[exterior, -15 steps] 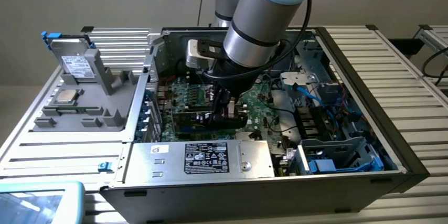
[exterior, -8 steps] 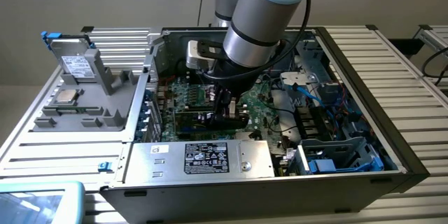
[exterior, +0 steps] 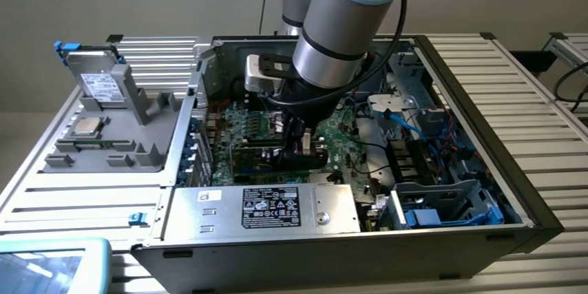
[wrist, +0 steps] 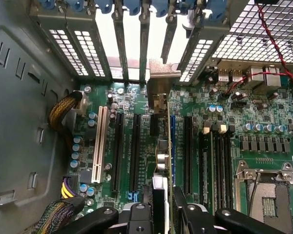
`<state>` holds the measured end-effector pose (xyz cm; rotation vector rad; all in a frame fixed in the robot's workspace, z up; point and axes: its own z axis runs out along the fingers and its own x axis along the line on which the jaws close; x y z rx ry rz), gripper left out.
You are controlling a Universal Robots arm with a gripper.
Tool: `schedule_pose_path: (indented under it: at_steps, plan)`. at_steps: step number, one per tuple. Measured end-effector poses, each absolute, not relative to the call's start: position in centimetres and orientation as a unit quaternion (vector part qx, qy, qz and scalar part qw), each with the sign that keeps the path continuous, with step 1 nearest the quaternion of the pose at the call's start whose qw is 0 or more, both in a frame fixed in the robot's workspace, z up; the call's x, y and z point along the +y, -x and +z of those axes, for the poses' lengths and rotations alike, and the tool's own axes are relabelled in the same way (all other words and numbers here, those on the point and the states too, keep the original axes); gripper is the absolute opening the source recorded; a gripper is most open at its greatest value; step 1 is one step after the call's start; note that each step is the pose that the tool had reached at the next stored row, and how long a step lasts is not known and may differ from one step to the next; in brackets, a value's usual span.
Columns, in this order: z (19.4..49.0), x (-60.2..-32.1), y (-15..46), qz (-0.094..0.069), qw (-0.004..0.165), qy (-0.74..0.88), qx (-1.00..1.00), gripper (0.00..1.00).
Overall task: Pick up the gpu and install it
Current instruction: 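Insert the gpu into the slot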
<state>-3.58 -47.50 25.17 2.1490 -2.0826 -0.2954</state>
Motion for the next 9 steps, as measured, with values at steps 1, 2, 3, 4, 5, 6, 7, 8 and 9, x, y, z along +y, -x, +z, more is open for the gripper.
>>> schedule_pose_path:
  at_steps: [1, 2, 3, 4, 5, 6, 7, 8, 9]
  plan:
    - [25.17, -47.5, 3.58, -0.098, 0.067, -0.713, -0.691, 0.27]
    - [25.18, -47.5, 3.58, -0.098, 0.067, -0.713, -0.691, 0.27]
    - [25.18, -47.5, 3.58, -0.098, 0.067, -0.713, -0.691, 0.27]
    - [25.18, -47.5, 3.58, -0.098, 0.067, -0.713, -0.691, 0.27]
    - [25.18, -47.5, 3.58, -0.098, 0.067, -0.713, -0.691, 0.27]
    - [25.18, -47.5, 3.58, -0.098, 0.067, -0.713, -0.691, 0.27]
    - [25.18, -47.5, 3.58, -0.098, 0.067, -0.713, -0.691, 0.27]
    - [25.18, -47.5, 3.58, -0.098, 0.067, -0.713, -0.691, 0.27]
    - [25.19, -47.51, 3.58, -0.098, 0.067, -0.713, -0.691, 0.27]
